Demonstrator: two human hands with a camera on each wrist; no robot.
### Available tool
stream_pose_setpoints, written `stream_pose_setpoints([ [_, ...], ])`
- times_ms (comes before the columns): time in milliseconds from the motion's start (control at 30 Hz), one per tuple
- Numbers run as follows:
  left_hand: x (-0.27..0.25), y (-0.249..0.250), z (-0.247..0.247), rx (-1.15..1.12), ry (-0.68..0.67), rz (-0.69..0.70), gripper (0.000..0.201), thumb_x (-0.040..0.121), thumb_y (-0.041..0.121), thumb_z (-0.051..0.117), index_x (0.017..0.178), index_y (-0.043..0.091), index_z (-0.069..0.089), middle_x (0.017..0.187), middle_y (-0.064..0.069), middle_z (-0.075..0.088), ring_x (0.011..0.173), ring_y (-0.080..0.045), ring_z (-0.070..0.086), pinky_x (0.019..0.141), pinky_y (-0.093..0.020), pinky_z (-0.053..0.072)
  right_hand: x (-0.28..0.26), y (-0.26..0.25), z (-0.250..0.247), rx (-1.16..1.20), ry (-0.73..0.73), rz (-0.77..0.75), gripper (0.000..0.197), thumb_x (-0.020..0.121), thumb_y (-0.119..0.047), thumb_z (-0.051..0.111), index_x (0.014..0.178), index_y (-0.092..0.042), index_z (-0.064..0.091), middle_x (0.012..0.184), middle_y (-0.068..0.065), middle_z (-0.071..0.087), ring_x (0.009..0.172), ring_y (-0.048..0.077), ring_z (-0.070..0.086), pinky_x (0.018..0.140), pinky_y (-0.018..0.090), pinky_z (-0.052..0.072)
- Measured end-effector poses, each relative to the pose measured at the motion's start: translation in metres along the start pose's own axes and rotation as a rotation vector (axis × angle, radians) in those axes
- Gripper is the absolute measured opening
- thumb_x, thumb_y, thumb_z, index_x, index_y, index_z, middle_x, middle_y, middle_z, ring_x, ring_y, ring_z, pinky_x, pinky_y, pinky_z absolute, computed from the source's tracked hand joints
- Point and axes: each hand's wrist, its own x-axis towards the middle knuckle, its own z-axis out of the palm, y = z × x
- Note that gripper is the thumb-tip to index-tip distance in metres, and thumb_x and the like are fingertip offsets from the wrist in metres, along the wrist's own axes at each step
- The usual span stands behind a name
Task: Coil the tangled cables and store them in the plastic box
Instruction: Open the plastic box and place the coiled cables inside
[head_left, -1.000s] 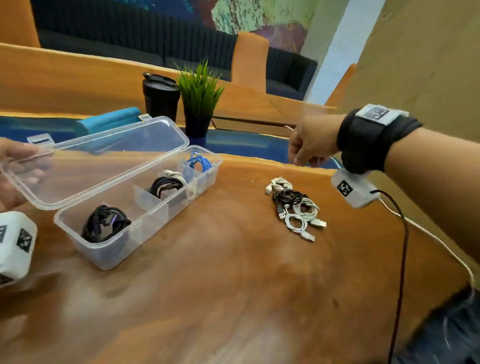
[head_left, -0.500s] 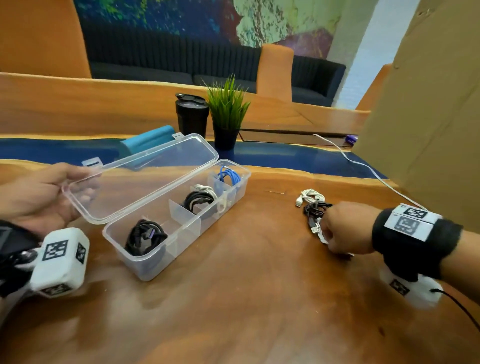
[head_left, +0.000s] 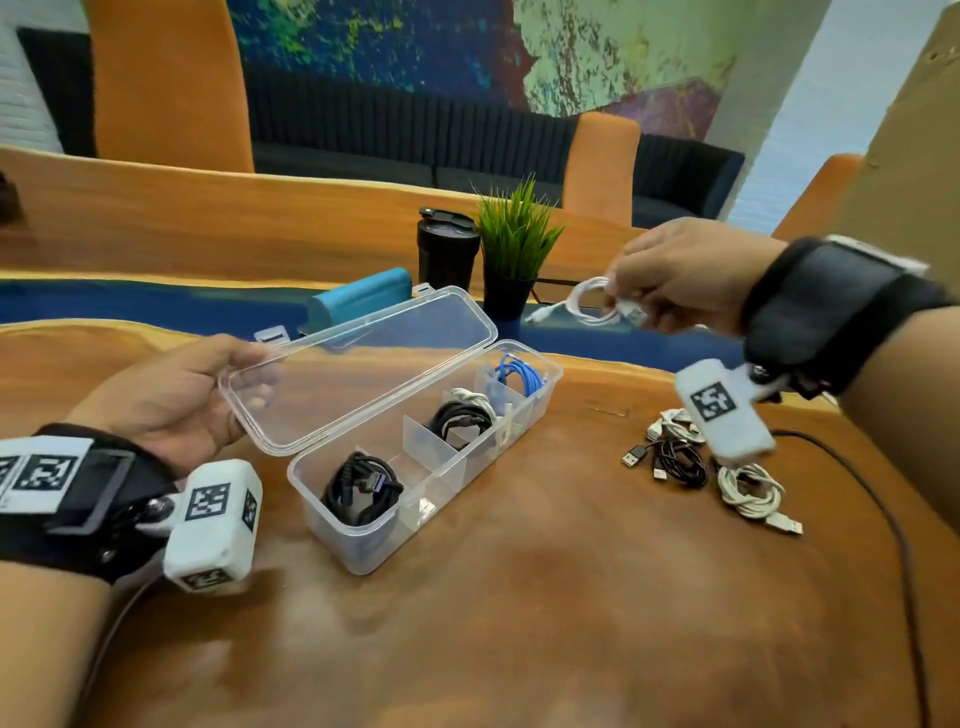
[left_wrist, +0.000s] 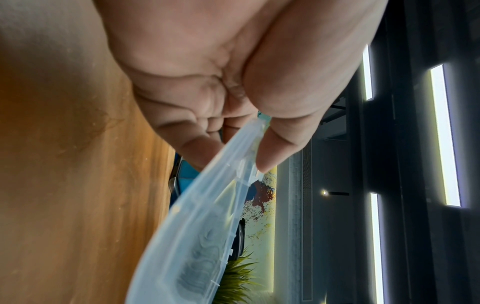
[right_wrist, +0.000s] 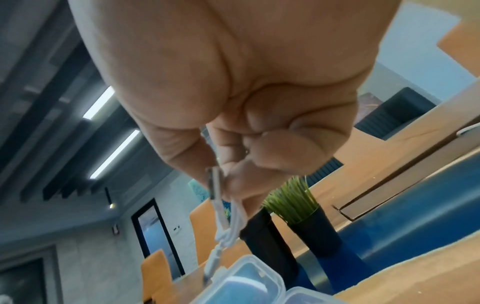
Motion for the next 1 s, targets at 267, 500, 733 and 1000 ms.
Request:
stream_pose_setpoints([
  [267, 0.006, -0.002, -0.006, -0.014, -0.007, -0.015, 0.013, 0.095, 0.017, 0.056, 0.097, 0.006, 0.065, 0.062, 0.002, 0.069, 0.043, -0.004, 0.058, 0.041, -0.013, 0.050, 0.051, -0.040, 0.055, -0.772, -0.070, -0.150, 0.019, 0.084, -0.017, 0.059, 0.081, -0.008, 0.076, 0.075, 0.010, 0.073, 0.058, 0.020, 0.061, 0.062, 0.031, 0.056],
  [500, 0.010, -0.002, -0.008, -0.053, 0.002, 0.002, 0.012, 0.093, 0.017, 0.060, 0.099, 0.008, 0.066, 0.066, -0.001, 0.071, 0.046, -0.006, 0.061, 0.047, -0.015, 0.053, 0.067, -0.057, 0.098, -1.135, -0.260, -0.202, 0.021, 0.089, -0.025, 0.064, 0.098, -0.010, 0.074, 0.090, 0.006, 0.073, 0.068, 0.019, 0.060, 0.058, 0.025, 0.049],
  [733, 0.012, -0.004, -0.009, -0.063, -0.007, 0.021, 0.014, 0.093, 0.017, 0.060, 0.102, 0.008, 0.065, 0.068, -0.001, 0.072, 0.047, -0.007, 0.061, 0.048, -0.016, 0.053, 0.072, -0.035, 0.116, -1.180, -0.168, -0.188, 0.012, 0.082, -0.017, 0.068, 0.093, -0.011, 0.072, 0.082, 0.005, 0.066, 0.075, 0.024, 0.061, 0.063, 0.029, 0.049],
  [1000, 0.010, -0.004, -0.008, -0.062, 0.001, 0.026, 0.015, 0.092, 0.018, 0.061, 0.103, 0.008, 0.065, 0.068, -0.001, 0.072, 0.047, -0.006, 0.062, 0.048, -0.016, 0.054, 0.062, -0.019, 0.119, -1.153, -0.071, -0.255, 0.008, 0.086, -0.011, 0.060, 0.093, -0.010, 0.065, 0.080, 0.005, 0.059, 0.076, 0.025, 0.057, 0.064, 0.030, 0.047],
])
